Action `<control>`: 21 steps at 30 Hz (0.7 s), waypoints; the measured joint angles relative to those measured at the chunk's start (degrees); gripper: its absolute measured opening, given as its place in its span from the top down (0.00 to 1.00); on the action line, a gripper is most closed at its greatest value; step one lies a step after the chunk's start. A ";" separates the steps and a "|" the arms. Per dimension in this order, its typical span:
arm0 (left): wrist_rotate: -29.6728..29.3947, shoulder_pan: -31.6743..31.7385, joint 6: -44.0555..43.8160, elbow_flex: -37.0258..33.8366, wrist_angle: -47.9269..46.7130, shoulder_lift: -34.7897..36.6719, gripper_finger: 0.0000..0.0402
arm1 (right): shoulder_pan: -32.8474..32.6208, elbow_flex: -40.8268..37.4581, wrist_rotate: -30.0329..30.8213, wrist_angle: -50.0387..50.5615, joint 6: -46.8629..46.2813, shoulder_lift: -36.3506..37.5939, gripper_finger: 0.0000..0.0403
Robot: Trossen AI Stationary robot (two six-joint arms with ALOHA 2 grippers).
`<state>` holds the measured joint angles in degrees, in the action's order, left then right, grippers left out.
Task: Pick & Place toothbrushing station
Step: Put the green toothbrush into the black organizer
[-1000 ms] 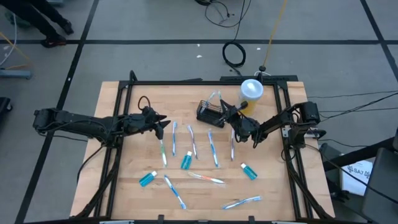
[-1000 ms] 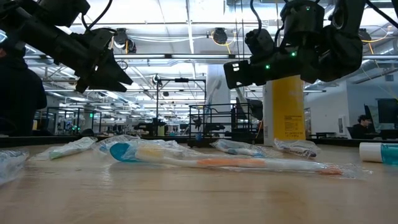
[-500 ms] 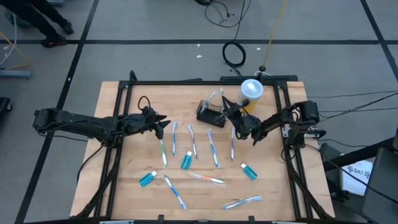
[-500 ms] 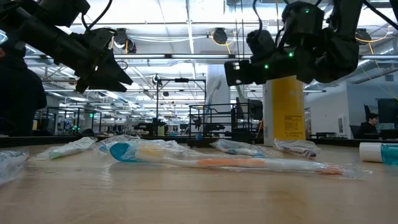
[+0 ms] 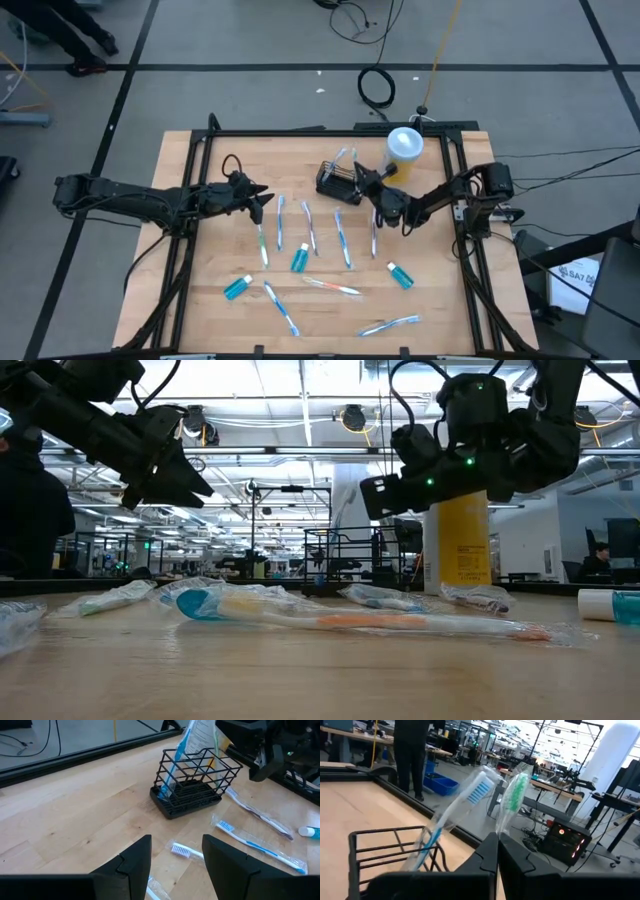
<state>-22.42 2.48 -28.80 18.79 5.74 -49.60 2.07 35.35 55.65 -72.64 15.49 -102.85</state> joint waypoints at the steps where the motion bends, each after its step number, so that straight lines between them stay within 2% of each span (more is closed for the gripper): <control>1: -0.02 0.00 0.00 0.00 0.01 0.00 0.55 | -0.50 0.00 0.12 0.00 0.80 0.00 1.00; 10: 0.00 0.00 -0.02 0.00 0.02 0.00 0.55 | -6.12 0.00 12.93 -0.37 10.91 0.00 1.00; 21: 0.00 0.00 -0.50 0.00 0.02 0.00 0.55 | -9.00 -1.50 13.36 -0.37 10.80 0.00 1.00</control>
<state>-22.41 2.48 -29.30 18.79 5.76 -49.60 -6.92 33.85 69.01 -73.01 26.30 -102.85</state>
